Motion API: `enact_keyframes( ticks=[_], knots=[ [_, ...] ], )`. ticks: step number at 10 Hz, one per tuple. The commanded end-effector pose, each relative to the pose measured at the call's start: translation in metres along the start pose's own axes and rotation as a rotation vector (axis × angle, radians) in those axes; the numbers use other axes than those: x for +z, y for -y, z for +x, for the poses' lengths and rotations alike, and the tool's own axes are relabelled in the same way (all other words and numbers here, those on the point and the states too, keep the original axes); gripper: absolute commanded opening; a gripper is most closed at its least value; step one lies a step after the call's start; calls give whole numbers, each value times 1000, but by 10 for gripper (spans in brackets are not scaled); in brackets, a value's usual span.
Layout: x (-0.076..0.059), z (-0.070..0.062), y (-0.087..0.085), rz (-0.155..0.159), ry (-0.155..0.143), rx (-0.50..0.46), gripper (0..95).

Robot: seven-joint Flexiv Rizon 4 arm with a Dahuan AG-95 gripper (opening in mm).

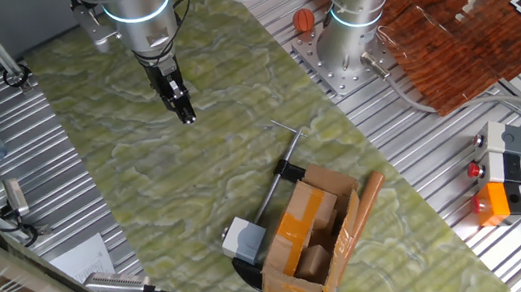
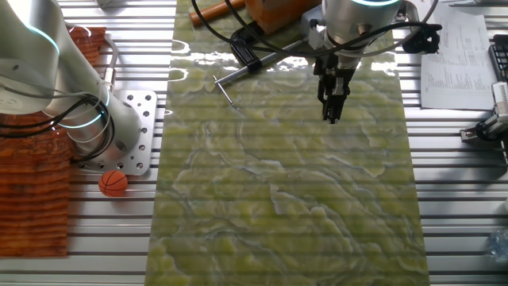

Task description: Press the button horizontally

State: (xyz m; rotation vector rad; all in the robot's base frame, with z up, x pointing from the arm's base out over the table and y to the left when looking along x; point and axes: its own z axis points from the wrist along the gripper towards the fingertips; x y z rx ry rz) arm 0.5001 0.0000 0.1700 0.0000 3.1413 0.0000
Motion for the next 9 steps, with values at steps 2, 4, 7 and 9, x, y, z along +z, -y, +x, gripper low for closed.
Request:
enact_keyframes(
  ticks=[2,4,7,9],
  knots=[
    [0,0,0,-51,112,-153,0],
    [0,0,0,-50,109,-155,0],
    [0,0,0,-49,107,-156,0],
    [0,0,0,-48,107,-155,0]
  ],
)
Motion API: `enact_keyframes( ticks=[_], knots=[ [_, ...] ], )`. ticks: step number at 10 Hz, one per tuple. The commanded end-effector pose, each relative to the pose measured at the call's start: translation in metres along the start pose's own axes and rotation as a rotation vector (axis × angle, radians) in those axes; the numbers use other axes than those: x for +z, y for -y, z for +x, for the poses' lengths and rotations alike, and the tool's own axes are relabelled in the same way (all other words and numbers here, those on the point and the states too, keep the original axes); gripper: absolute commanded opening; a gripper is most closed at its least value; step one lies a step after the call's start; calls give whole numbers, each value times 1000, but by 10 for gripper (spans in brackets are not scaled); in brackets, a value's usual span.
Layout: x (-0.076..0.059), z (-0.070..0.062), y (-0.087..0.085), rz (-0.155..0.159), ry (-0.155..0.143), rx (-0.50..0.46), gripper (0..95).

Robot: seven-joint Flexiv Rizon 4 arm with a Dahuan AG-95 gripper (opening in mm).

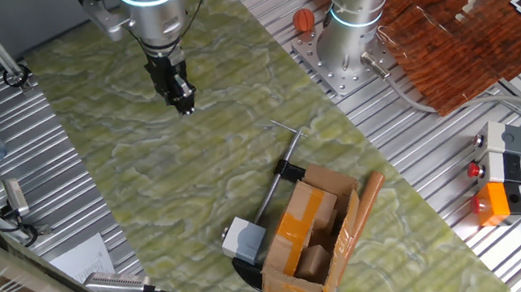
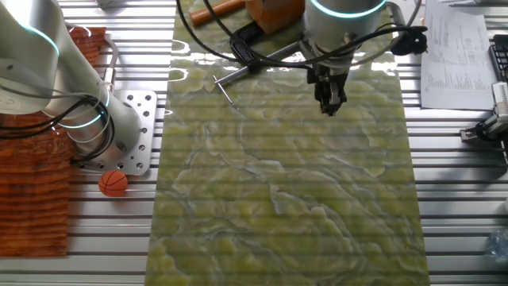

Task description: Press the button horizontally

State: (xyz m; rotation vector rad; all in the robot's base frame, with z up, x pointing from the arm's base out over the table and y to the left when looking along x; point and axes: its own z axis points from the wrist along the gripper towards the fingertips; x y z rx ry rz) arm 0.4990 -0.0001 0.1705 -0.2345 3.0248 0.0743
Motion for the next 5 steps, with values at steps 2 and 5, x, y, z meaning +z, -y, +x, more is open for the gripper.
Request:
enact_keyframes(
  ticks=[2,5],
  knots=[
    [1,-1,0,1,0,1,0],
    [2,-2,-2,1,0,4,0]
  ],
)
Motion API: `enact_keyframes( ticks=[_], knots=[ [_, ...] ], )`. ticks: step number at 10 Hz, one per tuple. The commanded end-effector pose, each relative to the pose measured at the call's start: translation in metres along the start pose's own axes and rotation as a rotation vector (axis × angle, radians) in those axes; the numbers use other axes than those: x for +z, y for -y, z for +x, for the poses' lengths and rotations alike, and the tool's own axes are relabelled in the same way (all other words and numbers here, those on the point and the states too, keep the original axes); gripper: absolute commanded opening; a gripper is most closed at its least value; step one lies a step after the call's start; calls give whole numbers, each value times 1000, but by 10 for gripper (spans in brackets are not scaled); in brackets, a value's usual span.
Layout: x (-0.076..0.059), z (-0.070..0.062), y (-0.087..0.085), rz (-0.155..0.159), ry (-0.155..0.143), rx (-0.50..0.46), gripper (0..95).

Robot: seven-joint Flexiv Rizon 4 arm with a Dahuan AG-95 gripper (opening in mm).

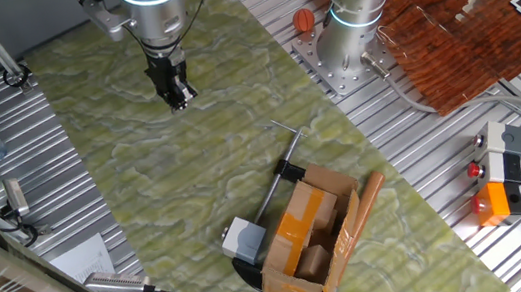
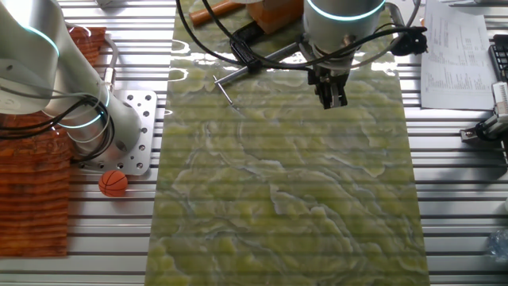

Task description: Press the button horizontally

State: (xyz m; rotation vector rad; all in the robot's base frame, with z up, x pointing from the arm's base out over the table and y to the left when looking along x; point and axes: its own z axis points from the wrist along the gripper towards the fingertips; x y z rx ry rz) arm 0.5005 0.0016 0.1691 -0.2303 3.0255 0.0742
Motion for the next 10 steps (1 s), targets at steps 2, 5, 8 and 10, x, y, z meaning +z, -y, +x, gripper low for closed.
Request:
enact_keyframes(
  ticks=[2,5,8,10],
  knots=[
    [2,-1,-2,4,-1,5,0],
    [5,-2,-5,4,-13,5,0],
    [8,-2,-4,4,-13,-10,0],
    [14,-3,-2,2,-14,-31,0]
  ],
)
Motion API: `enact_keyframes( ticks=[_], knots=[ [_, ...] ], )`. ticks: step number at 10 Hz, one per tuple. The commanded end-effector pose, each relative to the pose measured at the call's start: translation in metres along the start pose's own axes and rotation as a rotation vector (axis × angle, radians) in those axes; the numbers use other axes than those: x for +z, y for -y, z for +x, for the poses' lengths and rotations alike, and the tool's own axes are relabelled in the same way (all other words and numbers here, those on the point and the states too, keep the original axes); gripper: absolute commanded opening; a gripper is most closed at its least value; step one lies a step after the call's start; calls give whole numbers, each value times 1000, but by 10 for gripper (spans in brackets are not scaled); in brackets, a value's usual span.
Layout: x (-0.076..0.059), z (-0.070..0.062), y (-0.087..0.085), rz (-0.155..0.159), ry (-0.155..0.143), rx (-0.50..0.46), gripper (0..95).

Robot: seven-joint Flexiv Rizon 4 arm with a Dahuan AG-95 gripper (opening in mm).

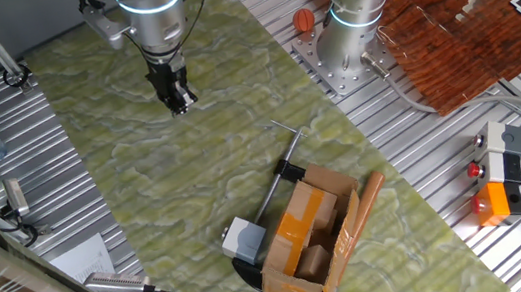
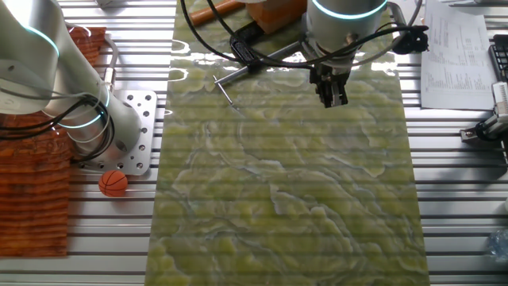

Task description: Press the button horizontally

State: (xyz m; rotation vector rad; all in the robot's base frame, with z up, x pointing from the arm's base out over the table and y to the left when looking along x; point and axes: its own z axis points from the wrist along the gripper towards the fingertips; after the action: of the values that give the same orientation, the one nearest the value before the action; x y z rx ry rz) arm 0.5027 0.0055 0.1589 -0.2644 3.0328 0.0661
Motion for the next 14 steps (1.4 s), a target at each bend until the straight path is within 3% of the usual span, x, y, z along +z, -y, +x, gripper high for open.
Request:
enact_keyframes(
  ticks=[1,3,4,7,9,10,11,12,13,14],
  knots=[
    [6,-2,2,-5,-13,-16,0],
    [9,-6,3,-17,-43,-30,0],
    [13,-13,4,-35,-47,-43,0],
    [24,-32,-5,-41,-62,-23,0],
    [30,-35,-16,-47,-59,-17,0],
    [33,-36,-22,-70,-56,-9,0],
    [37,-37,-28,-126,-72,-4,0],
    [40,-37,-33,-212,-66,4,0],
    [43,-38,-35,-234,-59,0,0],
    [45,-40,-40,-228,-62,-12,0]
  ],
)
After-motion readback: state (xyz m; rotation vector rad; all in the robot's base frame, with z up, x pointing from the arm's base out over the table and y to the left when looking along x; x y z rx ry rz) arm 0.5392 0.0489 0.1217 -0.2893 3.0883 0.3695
